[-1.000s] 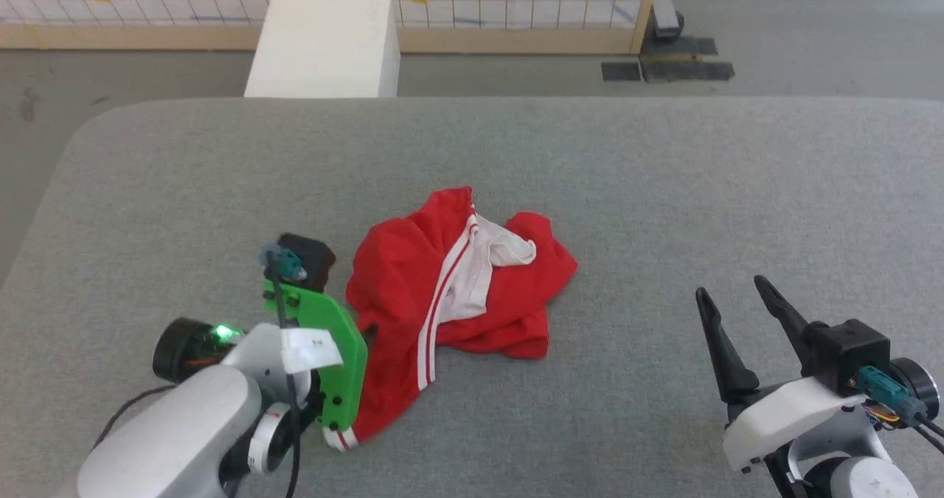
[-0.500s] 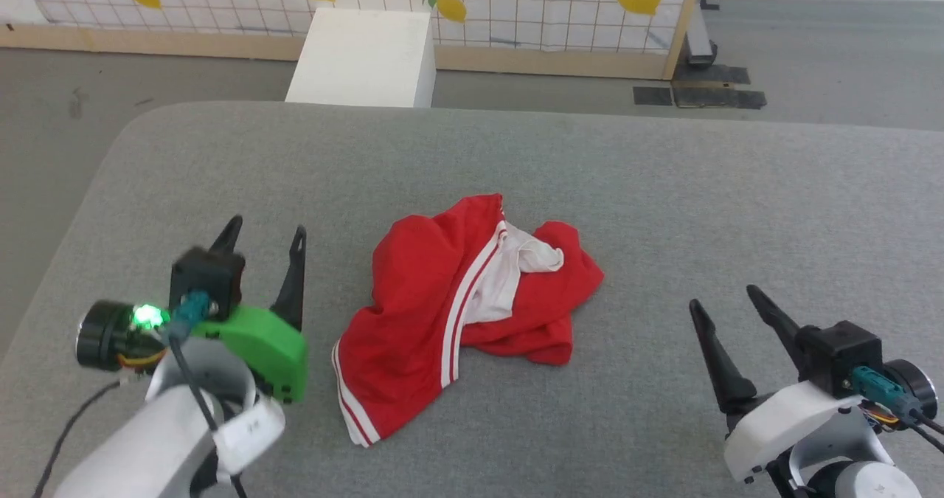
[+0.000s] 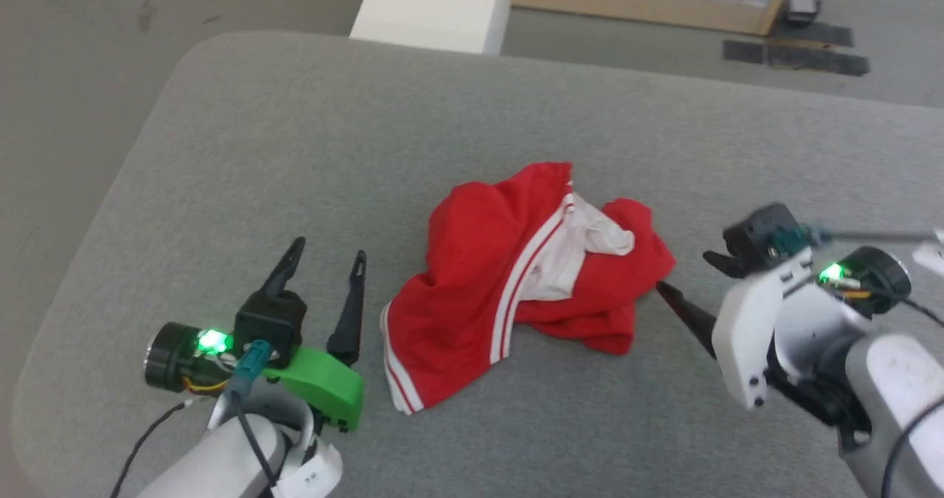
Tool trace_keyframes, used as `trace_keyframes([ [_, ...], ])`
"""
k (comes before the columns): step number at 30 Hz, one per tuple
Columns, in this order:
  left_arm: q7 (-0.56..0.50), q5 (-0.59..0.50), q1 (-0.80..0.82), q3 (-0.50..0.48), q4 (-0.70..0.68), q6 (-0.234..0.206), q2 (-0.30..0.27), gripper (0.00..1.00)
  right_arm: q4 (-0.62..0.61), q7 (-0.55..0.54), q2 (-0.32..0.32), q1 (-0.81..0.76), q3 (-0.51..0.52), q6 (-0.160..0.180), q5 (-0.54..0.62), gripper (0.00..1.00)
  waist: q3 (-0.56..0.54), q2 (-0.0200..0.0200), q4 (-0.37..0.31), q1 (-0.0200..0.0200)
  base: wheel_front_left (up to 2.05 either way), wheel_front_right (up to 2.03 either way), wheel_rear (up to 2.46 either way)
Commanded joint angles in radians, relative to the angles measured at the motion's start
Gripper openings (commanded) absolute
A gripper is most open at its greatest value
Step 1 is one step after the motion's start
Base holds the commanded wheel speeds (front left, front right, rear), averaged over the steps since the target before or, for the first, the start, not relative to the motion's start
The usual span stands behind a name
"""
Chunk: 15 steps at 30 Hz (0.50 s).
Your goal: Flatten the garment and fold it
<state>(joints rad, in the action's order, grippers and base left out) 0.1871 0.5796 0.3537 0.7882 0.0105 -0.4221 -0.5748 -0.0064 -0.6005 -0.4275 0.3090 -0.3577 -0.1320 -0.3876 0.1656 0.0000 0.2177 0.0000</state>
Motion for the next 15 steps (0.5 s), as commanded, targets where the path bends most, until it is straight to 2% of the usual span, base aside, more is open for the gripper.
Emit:
trace_keyframes([
  [1, 0.008, -0.016, 0.019, 0.001, 0.008, 0.002, 0.013, 1.00, 0.023, -0.054, -0.008, 0.045, -0.020, 0.001, -0.026, 1.00, 0.069, 0.0000, 0.080, 0.0000, 0.00, 0.00, 0.00],
  [7, 0.022, -0.023, 0.048, 0.011, 0.025, 0.008, 0.057, 1.00, 0.142, -0.267, -0.035, 0.187, -0.089, 0.001, -0.065, 1.00, 0.116, 0.0000, 0.152, 0.0000, 0.00, 0.00, 0.00],
  [11, 0.029, -0.025, 0.065, 0.015, 0.039, 0.012, 0.079, 1.00, 0.212, -0.343, -0.040, 0.240, -0.112, 0.001, -0.061, 1.00, 0.139, 0.0000, 0.191, 0.0000, 0.00, 0.00, 0.00],
  [15, 0.036, -0.024, 0.073, 0.014, 0.052, 0.014, 0.092, 1.00, 0.253, -0.373, -0.043, 0.254, -0.143, 0.001, -0.067, 1.00, 0.154, 0.0000, 0.215, 0.0000, 0.00, 0.00, 0.00],
])
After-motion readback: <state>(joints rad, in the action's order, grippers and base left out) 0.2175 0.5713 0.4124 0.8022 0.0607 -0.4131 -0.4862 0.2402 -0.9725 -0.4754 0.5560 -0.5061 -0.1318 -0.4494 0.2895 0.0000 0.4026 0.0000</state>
